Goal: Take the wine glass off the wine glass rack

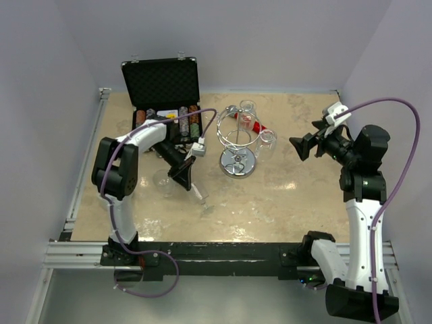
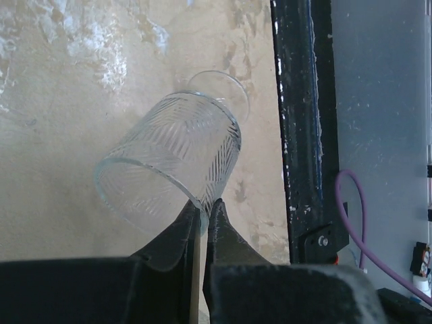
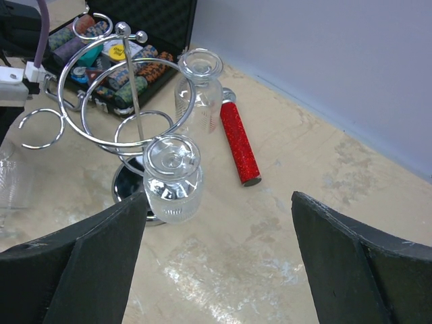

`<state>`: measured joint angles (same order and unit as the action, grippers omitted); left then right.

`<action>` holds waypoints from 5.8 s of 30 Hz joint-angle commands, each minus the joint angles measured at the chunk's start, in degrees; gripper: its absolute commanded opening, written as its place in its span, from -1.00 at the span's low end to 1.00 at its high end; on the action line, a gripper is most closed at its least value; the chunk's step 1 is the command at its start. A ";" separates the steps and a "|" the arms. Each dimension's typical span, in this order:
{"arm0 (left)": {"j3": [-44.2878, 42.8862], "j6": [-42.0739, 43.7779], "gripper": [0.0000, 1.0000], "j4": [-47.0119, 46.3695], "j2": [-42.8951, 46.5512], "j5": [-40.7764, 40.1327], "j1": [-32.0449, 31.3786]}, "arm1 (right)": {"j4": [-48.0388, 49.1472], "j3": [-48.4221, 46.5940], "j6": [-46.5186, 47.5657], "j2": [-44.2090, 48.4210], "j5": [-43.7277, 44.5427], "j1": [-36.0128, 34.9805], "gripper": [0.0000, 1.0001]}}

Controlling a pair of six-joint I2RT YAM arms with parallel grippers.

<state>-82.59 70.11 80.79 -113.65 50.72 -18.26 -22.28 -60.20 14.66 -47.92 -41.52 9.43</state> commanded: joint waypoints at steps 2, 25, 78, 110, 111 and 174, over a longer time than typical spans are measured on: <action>-0.38 3.64 -1.00 -5.21 3.86 2.36 -0.63 | 1.19 -0.97 0.90 0.11 -0.40 0.15 0.82; -4.87 -12.44 -1.00 -12.05 15.65 -24.79 -4.06 | 12.96 0.44 -8.86 -3.93 3.37 0.15 0.97; 3.40 -30.64 0.61 -28.85 35.69 -33.05 -7.75 | -29.10 -3.95 67.67 -43.29 -33.97 -0.64 0.97; 4.71 -28.80 0.60 -30.87 34.63 -32.09 -7.75 | -3.18 0.61 36.20 -29.24 -27.48 -1.43 0.97; 4.80 -28.88 0.60 -30.96 34.63 -31.83 -7.75 | -3.90 1.05 37.80 -29.51 -27.48 -1.35 0.97; -3.98 -22.13 0.53 -46.25 38.59 -19.69 -17.85 | 2.61 3.96 21.55 -19.76 -21.07 -4.60 -0.20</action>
<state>-81.78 45.06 39.42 -74.85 28.34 -32.08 -21.23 -54.48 39.48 -70.65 -62.24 4.58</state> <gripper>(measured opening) 0.767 0.706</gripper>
